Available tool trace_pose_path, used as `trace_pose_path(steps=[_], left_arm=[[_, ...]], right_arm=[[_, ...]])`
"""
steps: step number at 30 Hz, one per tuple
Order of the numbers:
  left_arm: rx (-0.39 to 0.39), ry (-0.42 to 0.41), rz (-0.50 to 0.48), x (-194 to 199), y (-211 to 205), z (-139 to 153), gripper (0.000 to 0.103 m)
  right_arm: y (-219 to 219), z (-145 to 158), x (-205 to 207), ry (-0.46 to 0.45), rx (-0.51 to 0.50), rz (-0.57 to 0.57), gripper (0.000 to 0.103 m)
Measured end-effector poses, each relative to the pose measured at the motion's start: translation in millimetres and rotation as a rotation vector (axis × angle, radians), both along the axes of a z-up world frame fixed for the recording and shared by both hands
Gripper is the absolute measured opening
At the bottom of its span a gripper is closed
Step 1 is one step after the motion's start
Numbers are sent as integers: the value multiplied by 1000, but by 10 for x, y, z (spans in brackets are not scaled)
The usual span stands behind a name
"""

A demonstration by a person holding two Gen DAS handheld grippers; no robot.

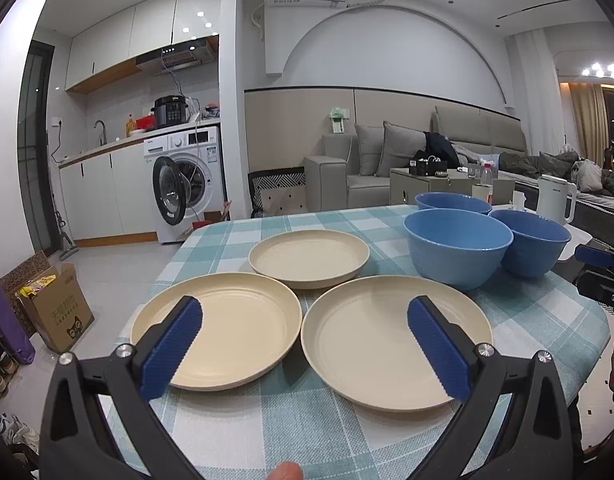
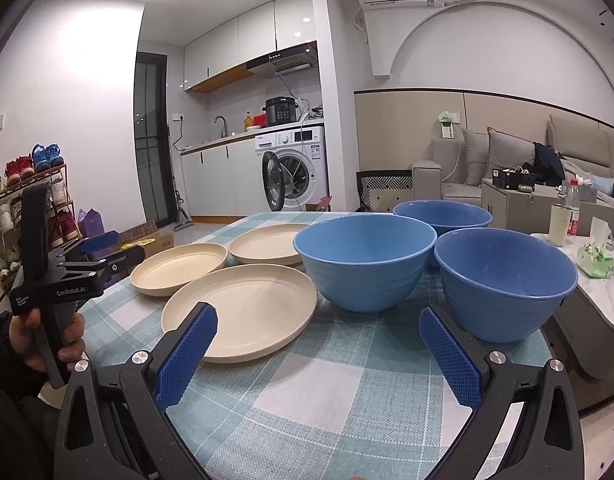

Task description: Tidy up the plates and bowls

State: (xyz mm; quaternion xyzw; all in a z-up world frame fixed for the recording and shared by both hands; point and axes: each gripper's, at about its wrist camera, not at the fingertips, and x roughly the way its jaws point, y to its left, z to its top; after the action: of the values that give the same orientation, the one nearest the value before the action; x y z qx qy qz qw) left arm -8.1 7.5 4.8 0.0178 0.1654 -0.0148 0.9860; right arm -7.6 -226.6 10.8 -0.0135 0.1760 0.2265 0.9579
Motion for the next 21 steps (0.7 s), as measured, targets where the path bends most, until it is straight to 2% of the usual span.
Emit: trace_pose_path(steps=[7, 12, 21], left_arm=[[34, 27, 36, 64, 7, 32, 103], [18, 46, 43, 112, 91, 84, 103], [33, 36, 77, 181, 224, 229, 103]], right_arm=[[84, 76, 94, 25, -41, -5, 103], [187, 172, 144, 13, -76, -3, 103], [348, 317, 292, 22, -124, -16, 103]])
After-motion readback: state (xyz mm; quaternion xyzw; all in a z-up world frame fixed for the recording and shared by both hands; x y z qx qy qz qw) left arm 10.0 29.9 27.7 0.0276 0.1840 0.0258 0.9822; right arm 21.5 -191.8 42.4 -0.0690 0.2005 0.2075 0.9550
